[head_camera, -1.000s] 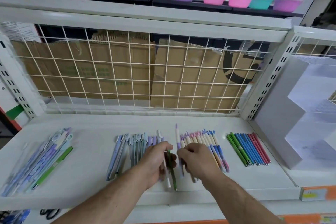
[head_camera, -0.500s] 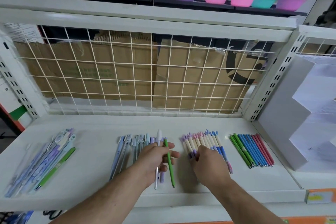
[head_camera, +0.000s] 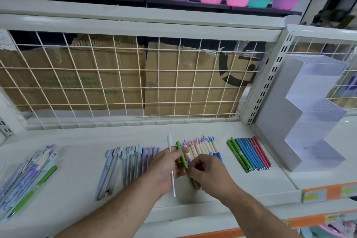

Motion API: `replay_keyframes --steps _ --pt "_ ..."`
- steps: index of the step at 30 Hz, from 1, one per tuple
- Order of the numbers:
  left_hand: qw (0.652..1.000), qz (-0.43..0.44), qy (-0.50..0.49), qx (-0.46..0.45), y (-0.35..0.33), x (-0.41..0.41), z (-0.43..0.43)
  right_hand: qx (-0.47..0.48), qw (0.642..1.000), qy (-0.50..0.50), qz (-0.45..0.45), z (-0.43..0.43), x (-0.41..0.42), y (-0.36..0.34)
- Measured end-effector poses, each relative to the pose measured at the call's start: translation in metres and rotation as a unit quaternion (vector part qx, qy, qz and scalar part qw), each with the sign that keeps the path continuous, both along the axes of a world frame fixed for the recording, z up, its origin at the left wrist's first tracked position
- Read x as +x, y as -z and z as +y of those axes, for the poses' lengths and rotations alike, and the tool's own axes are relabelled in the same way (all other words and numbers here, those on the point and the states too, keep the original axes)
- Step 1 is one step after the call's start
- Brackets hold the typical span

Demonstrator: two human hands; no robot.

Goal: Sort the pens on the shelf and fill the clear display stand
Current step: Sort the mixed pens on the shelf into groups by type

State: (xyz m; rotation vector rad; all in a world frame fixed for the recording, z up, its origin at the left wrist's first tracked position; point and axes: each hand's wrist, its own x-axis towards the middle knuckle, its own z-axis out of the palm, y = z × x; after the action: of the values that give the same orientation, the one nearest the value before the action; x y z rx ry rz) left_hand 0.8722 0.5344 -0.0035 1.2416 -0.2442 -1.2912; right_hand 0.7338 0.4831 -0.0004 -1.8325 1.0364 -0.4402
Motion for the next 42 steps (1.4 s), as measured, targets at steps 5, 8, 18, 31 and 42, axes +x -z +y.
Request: replay_keyframes --steps 5,8,18,31,42 --pt "1.000 -0.014 -0.008 -0.004 -0.001 -0.026 -0.019 0.024 0.999 -0.014 -0.028 -0.017 -0.030 0.002" --pt "1.000 -0.012 -0.008 -0.007 -0.005 -0.039 -0.030 0.004 1.000 0.019 -0.024 -0.031 -0.044 0.004" --pt "0.999 0.008 -0.018 0.041 -0.005 -0.056 -0.052 -0.159 0.958 0.105 0.215 -0.096 -0.087 0.024" --pt "0.999 -0.024 -0.037 0.025 -0.008 -0.058 -0.051 -0.229 0.945 0.069 0.223 -0.101 -0.076 0.024" --pt "0.998 -0.057 -0.021 -0.013 -0.008 -0.034 -0.018 -0.154 0.986 0.030 0.051 -0.053 -0.032 -0.001"
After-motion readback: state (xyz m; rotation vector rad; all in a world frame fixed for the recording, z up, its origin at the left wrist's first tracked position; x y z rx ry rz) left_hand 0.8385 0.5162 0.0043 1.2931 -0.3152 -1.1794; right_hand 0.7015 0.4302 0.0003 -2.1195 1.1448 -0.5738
